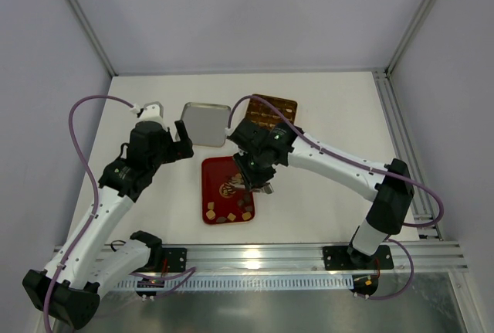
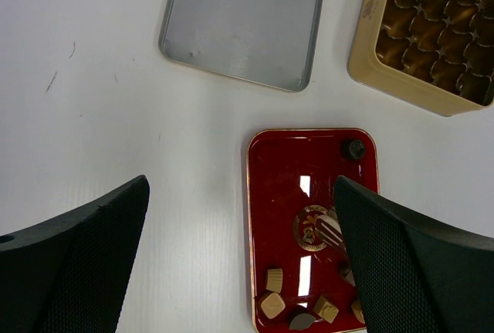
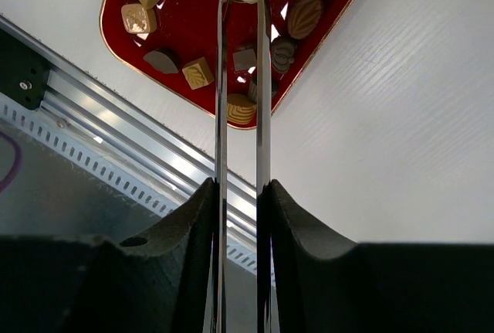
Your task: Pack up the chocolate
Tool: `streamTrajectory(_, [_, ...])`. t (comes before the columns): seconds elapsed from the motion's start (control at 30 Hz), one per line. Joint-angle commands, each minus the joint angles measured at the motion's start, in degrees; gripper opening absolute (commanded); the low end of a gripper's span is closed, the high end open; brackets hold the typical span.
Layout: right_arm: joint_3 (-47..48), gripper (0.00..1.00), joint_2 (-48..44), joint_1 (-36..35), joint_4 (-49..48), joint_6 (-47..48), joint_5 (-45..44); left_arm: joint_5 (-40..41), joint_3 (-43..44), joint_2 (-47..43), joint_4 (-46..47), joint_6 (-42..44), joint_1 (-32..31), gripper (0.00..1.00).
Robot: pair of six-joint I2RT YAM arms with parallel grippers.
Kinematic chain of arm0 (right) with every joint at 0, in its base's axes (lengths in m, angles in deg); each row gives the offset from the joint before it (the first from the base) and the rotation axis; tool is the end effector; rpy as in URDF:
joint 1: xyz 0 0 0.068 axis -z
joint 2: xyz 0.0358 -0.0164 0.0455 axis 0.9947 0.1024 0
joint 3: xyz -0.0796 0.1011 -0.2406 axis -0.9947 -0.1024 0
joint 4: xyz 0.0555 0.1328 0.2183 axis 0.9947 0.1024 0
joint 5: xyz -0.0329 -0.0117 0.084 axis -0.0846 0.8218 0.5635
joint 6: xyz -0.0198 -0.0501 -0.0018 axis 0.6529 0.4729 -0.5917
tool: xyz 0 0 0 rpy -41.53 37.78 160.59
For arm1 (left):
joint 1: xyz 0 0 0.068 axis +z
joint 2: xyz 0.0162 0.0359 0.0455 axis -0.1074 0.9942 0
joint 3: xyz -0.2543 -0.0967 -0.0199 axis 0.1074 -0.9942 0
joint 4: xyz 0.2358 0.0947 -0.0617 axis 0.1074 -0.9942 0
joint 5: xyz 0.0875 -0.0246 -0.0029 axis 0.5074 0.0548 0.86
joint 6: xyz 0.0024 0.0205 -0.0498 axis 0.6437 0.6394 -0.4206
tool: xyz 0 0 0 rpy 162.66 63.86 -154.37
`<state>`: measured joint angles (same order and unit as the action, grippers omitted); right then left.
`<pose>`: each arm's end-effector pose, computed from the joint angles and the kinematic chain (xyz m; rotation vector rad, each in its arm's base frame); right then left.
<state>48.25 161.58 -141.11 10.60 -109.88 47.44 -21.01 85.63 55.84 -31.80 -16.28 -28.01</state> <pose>0.1827 0.2847 0.3040 -0.8337 2.7339 0.4164 0.1796 -0.0630 0.3295 -0.2249 2.1219 -0.2469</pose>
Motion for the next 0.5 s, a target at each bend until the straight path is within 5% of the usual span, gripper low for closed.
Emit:
streamTrajectory(0.0, [3.1, 0.33, -2.1, 0.7, -0.1, 0.9, 0.8, 0.7, 1.1, -0.8, 0.9, -0.1, 0.1, 1.0])
streamTrajectory(0.47, [10.3, 0.33, -1.7, 12.3, 0.2, 4.1, 2.6, 0.4, 1.3, -0.4, 0.9, -0.1, 0.1, 0.99])
